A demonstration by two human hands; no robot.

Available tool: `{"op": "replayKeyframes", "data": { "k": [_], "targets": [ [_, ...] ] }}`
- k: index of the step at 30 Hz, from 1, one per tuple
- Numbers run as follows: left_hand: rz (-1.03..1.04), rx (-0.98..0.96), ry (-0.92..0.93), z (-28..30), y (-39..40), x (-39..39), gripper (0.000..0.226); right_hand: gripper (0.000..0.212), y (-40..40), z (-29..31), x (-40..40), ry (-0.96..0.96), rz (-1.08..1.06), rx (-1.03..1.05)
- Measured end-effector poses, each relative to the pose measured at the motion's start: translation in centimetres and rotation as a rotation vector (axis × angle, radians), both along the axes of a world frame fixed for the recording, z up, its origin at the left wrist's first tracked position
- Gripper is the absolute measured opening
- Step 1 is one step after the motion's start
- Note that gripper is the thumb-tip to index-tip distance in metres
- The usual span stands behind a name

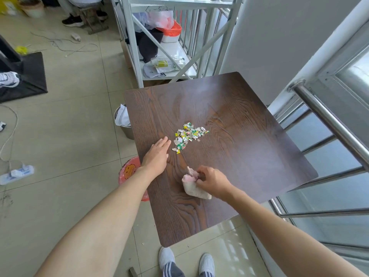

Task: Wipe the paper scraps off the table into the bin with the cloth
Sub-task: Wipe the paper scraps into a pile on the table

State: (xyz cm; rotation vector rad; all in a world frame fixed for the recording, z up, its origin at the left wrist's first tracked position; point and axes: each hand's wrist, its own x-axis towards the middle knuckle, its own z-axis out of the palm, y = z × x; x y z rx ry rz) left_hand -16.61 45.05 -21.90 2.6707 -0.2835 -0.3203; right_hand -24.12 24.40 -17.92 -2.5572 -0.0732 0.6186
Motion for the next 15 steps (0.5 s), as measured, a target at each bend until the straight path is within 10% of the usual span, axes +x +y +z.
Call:
{"op": "replayKeyframes", "data": {
  "k": [6, 11, 15],
  "targets": [
    [0.007, 0.001, 0.009, 0.1, -0.1, -0.2, 0.056, 0.017, -0.1, 0.0, -1.6, -0.603, -0.014, -0.378],
    [0.025, -0.011, 0.011, 0.1, -0.2, -0.2, 0.057, 0.051, 1.2, -1.3, -4.8, -0.408, 0.028, -0.264],
    [0.028, -0.036, 0.002, 0.1, -0.2, -0.3, 0.057, 0.036, 2.4, -2.8, -4.5, -0.453, 0.001, -0.243]
  ]
}}
